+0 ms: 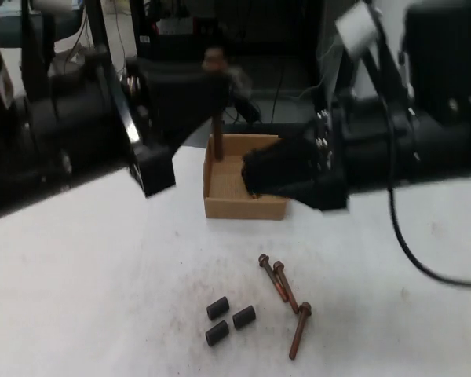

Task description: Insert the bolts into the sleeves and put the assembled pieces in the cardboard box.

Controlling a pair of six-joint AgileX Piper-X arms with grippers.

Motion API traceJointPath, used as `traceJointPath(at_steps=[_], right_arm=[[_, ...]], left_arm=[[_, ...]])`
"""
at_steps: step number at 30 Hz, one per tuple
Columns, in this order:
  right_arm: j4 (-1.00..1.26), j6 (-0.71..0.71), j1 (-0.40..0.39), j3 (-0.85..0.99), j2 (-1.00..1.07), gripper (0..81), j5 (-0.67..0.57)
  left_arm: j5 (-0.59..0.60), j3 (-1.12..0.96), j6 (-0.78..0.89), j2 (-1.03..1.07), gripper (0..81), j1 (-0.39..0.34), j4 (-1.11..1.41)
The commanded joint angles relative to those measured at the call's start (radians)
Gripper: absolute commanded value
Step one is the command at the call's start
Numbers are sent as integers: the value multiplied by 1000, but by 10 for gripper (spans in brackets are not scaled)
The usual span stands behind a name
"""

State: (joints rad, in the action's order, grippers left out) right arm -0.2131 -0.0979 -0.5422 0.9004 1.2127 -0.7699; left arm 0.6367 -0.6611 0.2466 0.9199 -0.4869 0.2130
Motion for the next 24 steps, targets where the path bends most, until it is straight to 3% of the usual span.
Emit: traceJointPath(at_steps=[1, 6, 10, 14, 17, 24], right_arm=[[116, -7, 5, -106, -73, 6, -31], [243, -95, 1, -217, -108, 6, -32], [552, -195, -45, -263, -105, 6, -28], [776, -196, -115, -270, -91, 6, 88], [793, -196, -147, -270, -75, 6, 171], [793, -233, -149, -270, -51, 6, 167]], left_arm=[[59, -5, 97, 6, 0, 14, 185], [59, -5, 175, 8, 0, 47, 242], [61, -5, 241, 8, 0, 51, 248], [73, -5, 283, 8, 0, 51, 248], [84, -5, 285, 8, 0, 51, 255], [132, -5, 285, 8, 0, 51, 255]])
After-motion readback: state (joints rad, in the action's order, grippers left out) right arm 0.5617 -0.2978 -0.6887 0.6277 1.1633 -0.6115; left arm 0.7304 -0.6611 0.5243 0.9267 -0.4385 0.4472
